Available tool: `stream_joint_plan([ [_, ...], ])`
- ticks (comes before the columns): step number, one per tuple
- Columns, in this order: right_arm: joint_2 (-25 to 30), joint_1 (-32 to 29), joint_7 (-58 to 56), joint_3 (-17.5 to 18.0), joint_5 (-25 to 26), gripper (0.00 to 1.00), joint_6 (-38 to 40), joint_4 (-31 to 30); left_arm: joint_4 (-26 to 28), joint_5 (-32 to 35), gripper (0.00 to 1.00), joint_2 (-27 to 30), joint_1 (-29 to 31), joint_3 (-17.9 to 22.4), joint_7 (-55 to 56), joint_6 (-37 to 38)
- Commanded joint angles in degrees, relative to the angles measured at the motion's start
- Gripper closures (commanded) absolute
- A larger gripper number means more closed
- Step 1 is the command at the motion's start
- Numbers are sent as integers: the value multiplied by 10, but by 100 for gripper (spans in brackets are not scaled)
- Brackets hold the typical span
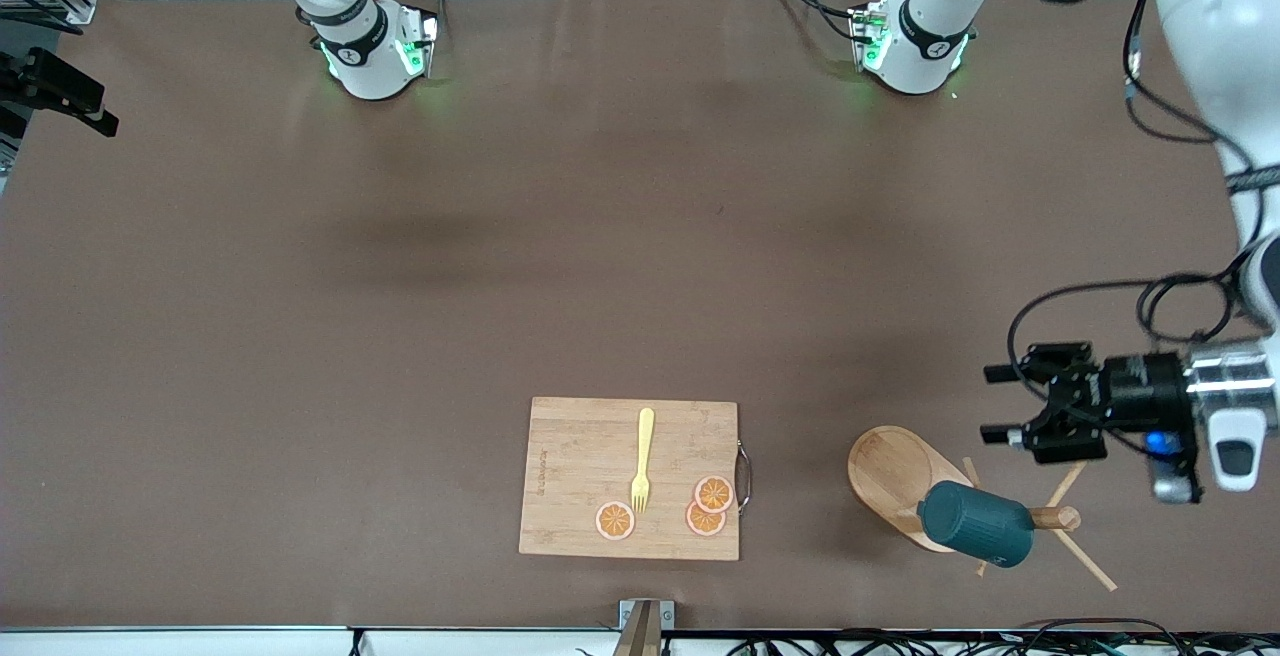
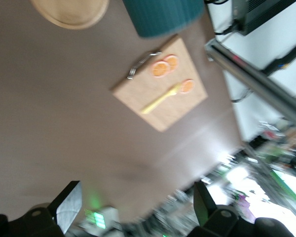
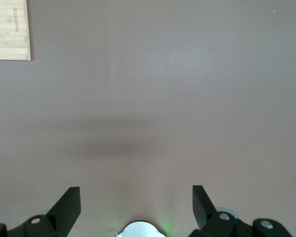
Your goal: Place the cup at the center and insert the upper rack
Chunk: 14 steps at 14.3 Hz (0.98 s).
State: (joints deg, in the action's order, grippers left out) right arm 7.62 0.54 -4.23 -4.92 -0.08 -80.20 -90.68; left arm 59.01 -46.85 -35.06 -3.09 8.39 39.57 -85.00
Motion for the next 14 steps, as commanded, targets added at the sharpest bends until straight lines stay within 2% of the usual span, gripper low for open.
stream_joint_plan([
  [1, 14, 2, -6, 0, 4, 0, -3, -13, 29, 167, 0, 95, -34, -14, -33, 55],
  [6, 14, 2, -6, 0, 4, 0, -3, -13, 30, 449, 0, 186, -39, -72, -224, 93],
  [7, 14, 2, -6, 0, 4, 0, -4, -13, 29, 475, 0, 190, -34, -73, -274, 93],
  [9, 14, 2, -6, 0, 4, 0, -7, -13, 44, 477, 0, 208, -15, -73, -357, 93],
  [10, 14, 2, -8, 0, 5, 0, -8, -12, 84, 479, 0, 237, -4, -73, -368, 87],
  [13, 14, 2, -8, 0, 10, 0, -9, -11, 261, 478, 0, 354, 9, -72, -368, 1],
  [14, 14, 3, -9, 1, 14, 0, -9, -11, 301, 473, 0, 378, 14, -73, -367, -21],
])
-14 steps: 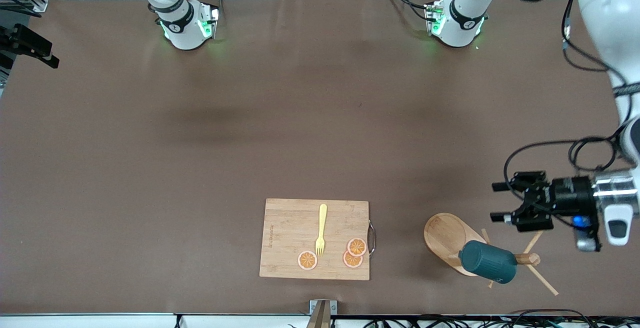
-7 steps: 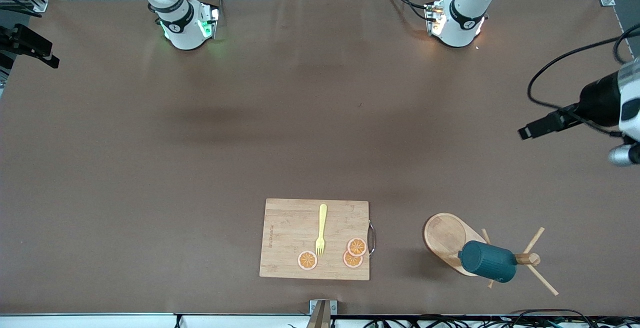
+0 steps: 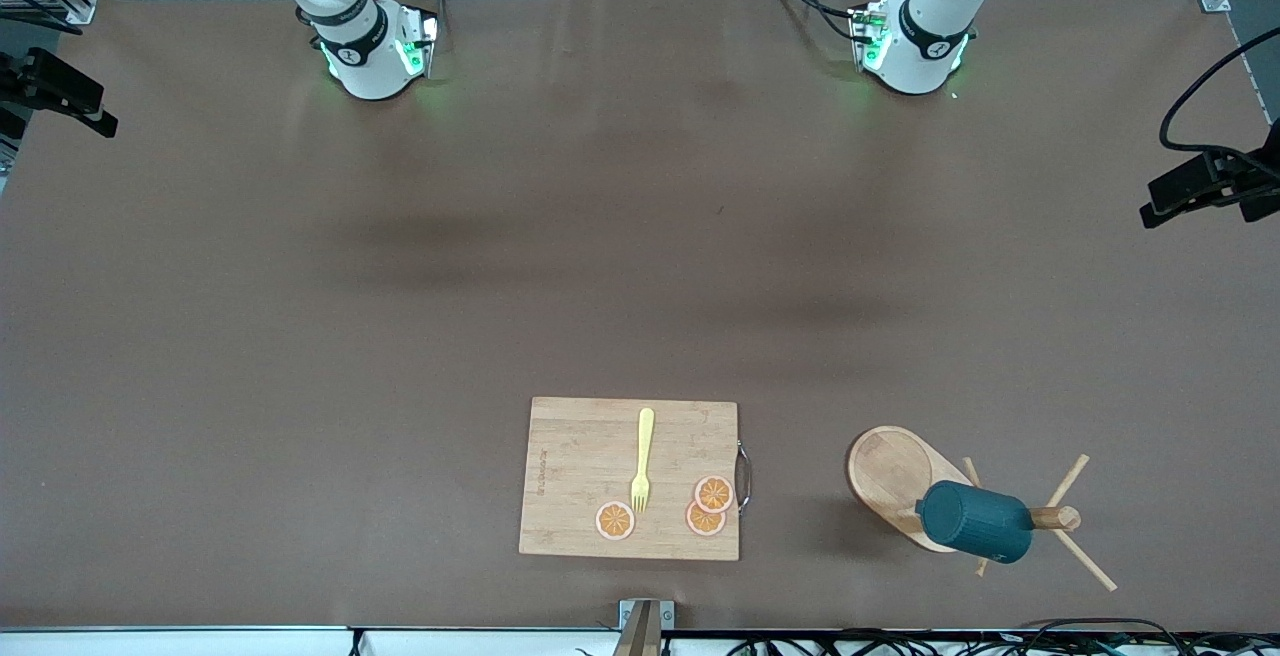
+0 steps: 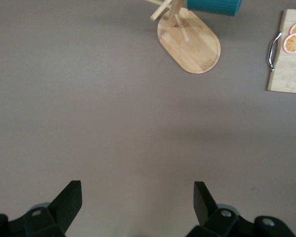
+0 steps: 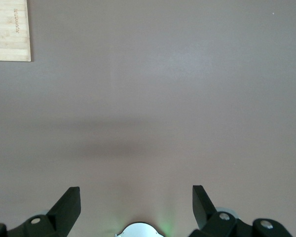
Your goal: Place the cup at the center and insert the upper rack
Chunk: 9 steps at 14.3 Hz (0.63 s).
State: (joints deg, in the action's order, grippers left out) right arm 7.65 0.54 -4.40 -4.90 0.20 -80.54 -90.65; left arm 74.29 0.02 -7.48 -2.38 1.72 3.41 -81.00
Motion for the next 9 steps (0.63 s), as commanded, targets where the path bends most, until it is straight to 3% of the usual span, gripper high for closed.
stream_joint_plan([
  [1, 14, 3, -6, 1, 13, 0, -6, -11, 160, 0, 0, 109, 24, -14, -2, -64],
  [3, 14, 3, -6, 1, 12, 0, -6, -10, 165, -4, 0, 114, 47, -65, 47, -63],
  [9, 14, 3, -6, 1, 12, 0, -5, -11, 169, -4, 0, 121, 60, -82, 63, -65],
])
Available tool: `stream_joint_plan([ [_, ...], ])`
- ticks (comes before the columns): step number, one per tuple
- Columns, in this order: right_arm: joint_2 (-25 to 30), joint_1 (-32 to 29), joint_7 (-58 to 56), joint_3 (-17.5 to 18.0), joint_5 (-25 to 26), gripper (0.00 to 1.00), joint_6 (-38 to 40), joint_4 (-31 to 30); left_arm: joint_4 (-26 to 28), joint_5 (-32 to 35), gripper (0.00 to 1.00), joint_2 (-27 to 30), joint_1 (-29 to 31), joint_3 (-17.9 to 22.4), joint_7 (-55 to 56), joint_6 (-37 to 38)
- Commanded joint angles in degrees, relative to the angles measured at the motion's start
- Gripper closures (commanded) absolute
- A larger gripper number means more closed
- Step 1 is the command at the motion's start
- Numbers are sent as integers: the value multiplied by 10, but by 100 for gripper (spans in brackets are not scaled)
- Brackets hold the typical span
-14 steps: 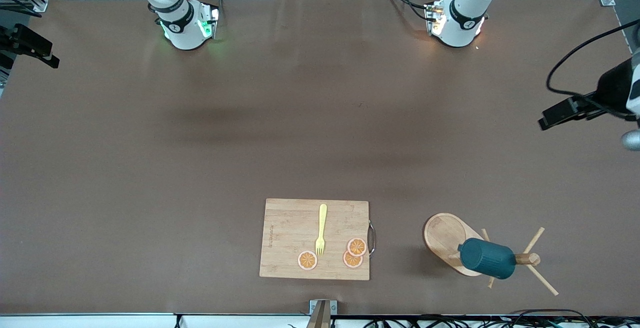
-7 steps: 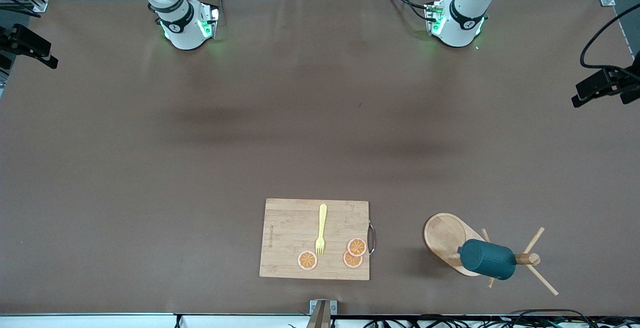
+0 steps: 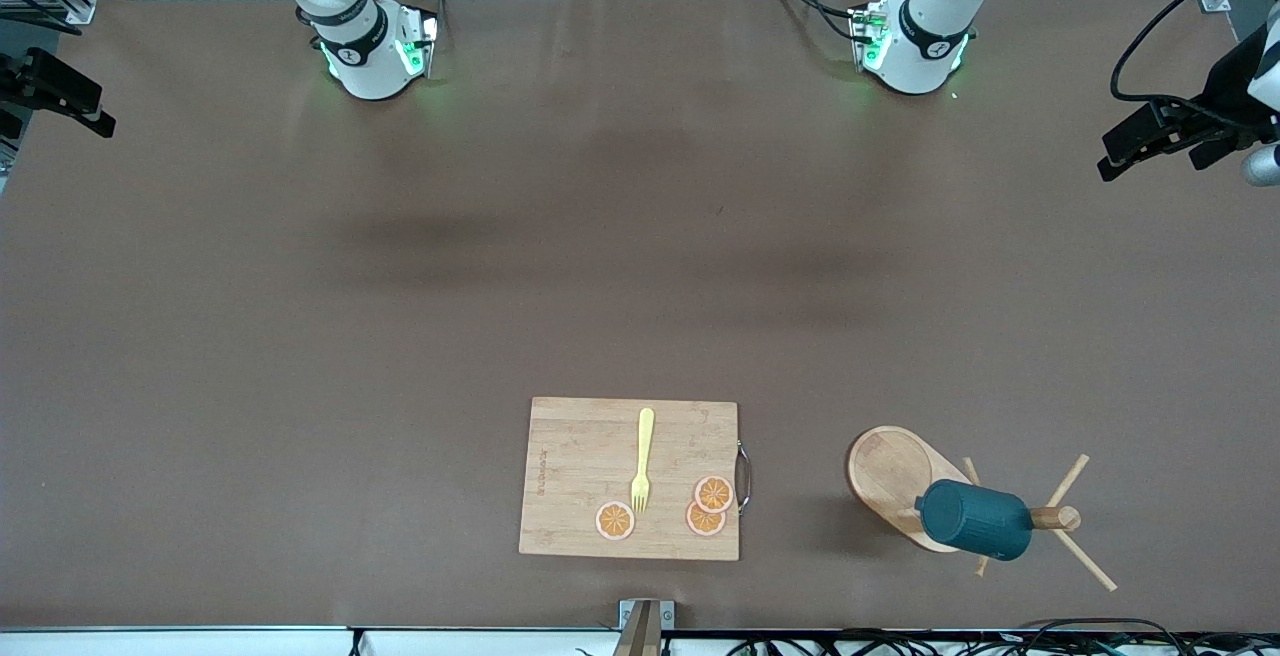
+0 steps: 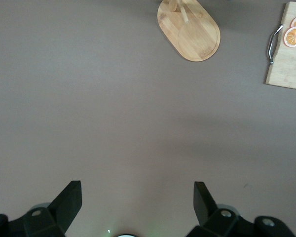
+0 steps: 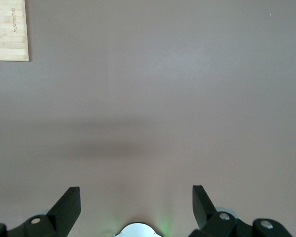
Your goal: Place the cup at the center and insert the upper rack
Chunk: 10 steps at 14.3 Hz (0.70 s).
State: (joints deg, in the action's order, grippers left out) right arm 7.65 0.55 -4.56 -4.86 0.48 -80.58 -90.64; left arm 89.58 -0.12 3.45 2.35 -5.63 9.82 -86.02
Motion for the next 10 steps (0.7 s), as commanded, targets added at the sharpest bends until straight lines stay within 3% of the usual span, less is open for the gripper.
stream_joint_plan([
  [1, 14, 3, -5, 0, 9, 0, -4, -11, 14, -2, 0, 9, 13, -8, -2, -16],
  [10, 14, 2, -5, 0, 8, 0, -3, -11, 11, -1, 0, 16, 13, -21, -4, 3],
])
